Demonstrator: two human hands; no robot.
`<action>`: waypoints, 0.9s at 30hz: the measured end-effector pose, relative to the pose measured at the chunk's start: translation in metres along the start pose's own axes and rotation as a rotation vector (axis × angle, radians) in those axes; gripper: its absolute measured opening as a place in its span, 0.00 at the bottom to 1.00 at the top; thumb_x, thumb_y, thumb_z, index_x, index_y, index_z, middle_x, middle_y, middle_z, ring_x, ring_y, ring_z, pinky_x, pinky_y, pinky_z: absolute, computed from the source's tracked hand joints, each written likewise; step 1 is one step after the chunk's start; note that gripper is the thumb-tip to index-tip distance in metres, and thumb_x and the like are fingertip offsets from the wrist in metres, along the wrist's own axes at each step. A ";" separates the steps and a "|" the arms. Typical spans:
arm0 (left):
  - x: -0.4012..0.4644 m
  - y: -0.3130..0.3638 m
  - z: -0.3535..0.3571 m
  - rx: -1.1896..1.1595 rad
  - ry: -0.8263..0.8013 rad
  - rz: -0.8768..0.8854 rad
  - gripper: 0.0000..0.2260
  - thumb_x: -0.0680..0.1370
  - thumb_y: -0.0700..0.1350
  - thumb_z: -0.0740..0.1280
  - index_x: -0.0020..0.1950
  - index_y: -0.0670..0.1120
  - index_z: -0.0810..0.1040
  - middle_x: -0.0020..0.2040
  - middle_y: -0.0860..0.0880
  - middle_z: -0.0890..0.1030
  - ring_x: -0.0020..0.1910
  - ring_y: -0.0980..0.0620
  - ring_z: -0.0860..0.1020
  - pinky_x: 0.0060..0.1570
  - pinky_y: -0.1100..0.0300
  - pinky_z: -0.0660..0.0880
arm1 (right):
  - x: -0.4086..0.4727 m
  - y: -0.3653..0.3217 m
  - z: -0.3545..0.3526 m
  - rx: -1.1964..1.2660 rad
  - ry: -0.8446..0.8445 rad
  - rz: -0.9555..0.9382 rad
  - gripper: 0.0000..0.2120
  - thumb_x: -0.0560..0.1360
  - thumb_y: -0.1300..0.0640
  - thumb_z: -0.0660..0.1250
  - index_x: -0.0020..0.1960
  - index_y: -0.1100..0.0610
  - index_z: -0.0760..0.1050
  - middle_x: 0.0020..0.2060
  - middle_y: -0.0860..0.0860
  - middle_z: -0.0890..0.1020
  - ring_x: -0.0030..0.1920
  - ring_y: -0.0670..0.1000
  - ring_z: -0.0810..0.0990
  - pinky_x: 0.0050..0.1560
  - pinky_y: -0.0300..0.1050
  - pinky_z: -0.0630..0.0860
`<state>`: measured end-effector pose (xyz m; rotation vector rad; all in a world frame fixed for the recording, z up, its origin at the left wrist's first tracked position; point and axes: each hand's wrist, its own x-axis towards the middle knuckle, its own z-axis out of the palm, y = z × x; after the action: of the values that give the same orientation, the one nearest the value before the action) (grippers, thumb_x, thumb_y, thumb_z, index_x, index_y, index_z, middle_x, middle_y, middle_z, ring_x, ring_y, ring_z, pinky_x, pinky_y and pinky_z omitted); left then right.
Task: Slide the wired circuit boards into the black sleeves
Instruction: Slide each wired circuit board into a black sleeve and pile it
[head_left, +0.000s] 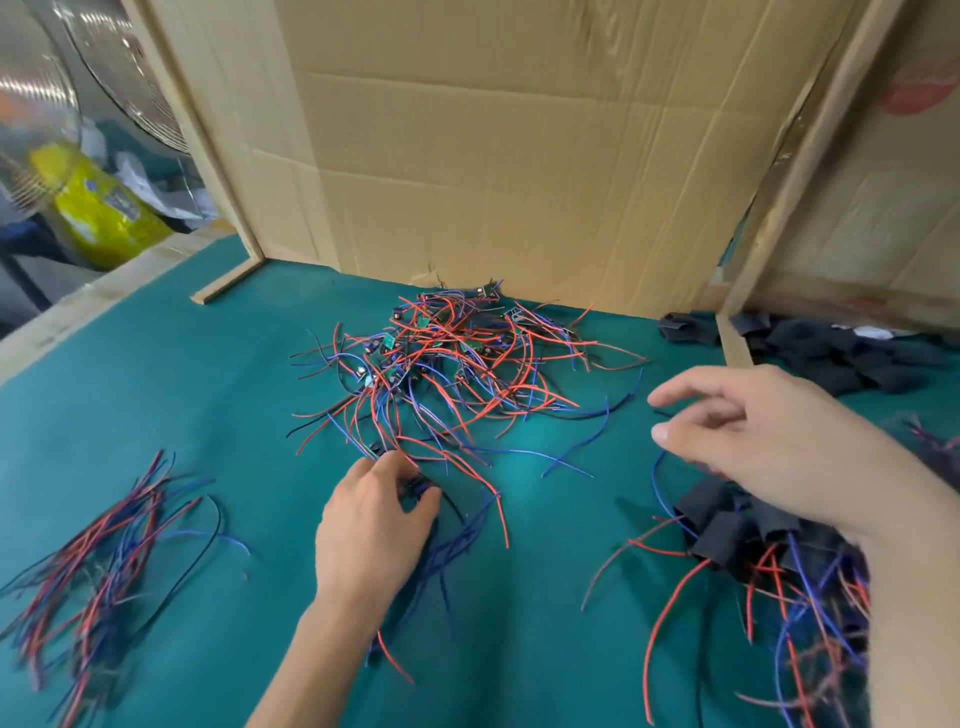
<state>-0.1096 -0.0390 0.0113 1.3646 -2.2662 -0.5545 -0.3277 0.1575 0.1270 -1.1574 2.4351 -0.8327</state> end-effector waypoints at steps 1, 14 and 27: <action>0.000 0.000 0.000 -0.007 0.010 0.010 0.06 0.73 0.52 0.72 0.47 0.53 0.79 0.45 0.52 0.79 0.46 0.45 0.79 0.46 0.54 0.76 | 0.000 0.002 -0.001 -0.004 0.009 0.012 0.07 0.74 0.45 0.72 0.51 0.43 0.80 0.37 0.36 0.85 0.38 0.40 0.78 0.48 0.46 0.73; 0.002 0.001 0.001 -0.978 -0.077 0.015 0.08 0.73 0.40 0.76 0.45 0.50 0.80 0.43 0.45 0.86 0.42 0.46 0.86 0.51 0.51 0.80 | 0.070 0.027 -0.025 -0.052 0.301 0.153 0.05 0.71 0.54 0.75 0.37 0.46 0.83 0.34 0.43 0.86 0.44 0.50 0.84 0.47 0.44 0.77; 0.017 0.006 0.038 -1.170 -0.375 0.091 0.29 0.60 0.35 0.84 0.55 0.44 0.75 0.41 0.47 0.81 0.33 0.51 0.75 0.37 0.64 0.77 | 0.223 0.101 0.021 -0.436 0.132 0.351 0.28 0.77 0.52 0.65 0.76 0.44 0.68 0.74 0.55 0.69 0.72 0.63 0.70 0.71 0.55 0.70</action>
<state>-0.1420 -0.0471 -0.0146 0.5606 -1.6286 -1.8191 -0.5161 0.0267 0.0395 -0.7744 2.9055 -0.2871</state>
